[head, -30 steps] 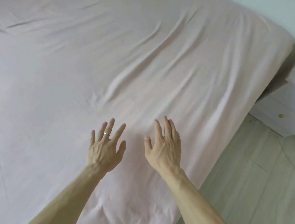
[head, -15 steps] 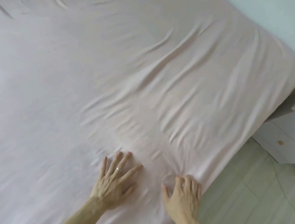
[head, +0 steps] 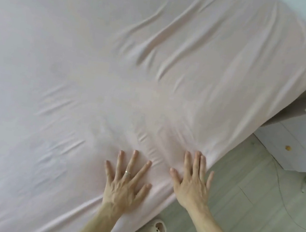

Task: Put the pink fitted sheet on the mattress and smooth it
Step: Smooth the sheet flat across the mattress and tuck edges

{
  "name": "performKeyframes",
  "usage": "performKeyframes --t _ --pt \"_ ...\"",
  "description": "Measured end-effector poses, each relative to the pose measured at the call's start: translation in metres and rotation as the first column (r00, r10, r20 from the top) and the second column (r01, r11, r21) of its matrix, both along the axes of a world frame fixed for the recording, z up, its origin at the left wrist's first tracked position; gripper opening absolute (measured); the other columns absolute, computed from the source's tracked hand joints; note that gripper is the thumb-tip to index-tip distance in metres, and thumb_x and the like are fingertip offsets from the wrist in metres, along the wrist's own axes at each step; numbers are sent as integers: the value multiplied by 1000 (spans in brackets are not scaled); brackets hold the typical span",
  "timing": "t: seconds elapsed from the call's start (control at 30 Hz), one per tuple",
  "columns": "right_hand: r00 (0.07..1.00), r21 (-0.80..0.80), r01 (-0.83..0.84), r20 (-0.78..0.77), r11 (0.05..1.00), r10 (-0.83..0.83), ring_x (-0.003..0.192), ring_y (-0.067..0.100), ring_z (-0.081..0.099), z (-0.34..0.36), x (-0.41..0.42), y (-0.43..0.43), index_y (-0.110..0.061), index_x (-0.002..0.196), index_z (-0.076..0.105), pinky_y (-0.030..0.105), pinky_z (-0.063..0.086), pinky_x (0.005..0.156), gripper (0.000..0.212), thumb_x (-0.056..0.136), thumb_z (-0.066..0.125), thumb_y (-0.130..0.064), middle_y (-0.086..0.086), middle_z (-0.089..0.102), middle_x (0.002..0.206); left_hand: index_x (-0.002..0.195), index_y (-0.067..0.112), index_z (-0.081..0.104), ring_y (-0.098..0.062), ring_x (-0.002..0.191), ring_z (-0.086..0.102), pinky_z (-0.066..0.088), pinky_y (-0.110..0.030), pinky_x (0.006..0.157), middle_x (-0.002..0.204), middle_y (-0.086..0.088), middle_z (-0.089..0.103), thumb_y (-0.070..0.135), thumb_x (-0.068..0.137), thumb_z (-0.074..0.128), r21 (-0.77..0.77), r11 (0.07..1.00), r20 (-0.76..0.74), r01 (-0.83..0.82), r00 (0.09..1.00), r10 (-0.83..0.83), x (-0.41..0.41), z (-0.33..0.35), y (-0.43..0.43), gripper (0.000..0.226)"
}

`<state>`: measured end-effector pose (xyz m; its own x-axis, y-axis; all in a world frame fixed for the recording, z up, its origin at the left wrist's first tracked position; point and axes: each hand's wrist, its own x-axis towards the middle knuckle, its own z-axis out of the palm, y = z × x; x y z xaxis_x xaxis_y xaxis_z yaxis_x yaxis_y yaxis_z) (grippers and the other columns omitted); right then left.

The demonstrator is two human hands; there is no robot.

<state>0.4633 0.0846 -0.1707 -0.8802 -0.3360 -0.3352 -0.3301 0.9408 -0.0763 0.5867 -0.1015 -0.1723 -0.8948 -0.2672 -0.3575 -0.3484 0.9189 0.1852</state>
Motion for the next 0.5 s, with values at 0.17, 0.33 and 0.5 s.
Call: performKeyframes --t 0.17,0.33,0.5 --pt "993 37 -58 109 998 54 152 33 11 33 -30 3 -21 155 28 52 7 120 75 93 43 -59 12 15 165 150 49 23 -37 149 12 10 -69 109 164 -1 11 65 86 45 29 998 67 62 996 -64 -10 27 10 69" --pt "981 -152 -72 -189 986 42 106 24 58 53 -77 -19 -21 89 72 41 48 85 25 81 58 -39 0 66 102 148 45 29 -28 149 18 9 -63 115 163 2 14 60 91 34 11 998 2 -61 998 61 -78 42 -44 59" --pt "944 -323 -205 -315 924 99 119 29 54 46 -153 -73 -18 104 67 42 48 92 29 82 62 -37 6 61 120 153 43 10 -22 151 -11 -6 -58 118 164 4 -8 58 98 28 11 964 -47 -265 963 265 -192 37 -95 60"
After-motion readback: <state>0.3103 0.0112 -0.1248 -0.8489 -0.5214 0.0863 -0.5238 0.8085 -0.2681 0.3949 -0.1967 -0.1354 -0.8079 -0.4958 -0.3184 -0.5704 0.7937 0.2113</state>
